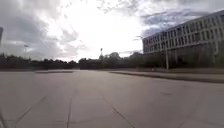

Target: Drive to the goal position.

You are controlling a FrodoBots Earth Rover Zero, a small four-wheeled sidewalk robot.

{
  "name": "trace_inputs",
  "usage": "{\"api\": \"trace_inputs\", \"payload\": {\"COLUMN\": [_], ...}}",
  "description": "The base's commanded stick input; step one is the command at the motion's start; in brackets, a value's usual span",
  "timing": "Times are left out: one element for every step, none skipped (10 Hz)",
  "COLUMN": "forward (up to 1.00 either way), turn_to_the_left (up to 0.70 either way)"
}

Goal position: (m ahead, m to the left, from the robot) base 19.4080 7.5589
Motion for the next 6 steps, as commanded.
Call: {"api": "trace_inputs", "payload": {"forward": [0.7, 0.7, 0.7, 0.7, 0.7, 0.7], "turn_to_the_left": [0.0, 0.0, 0.0, 0.0, 0.0, 0.02]}}
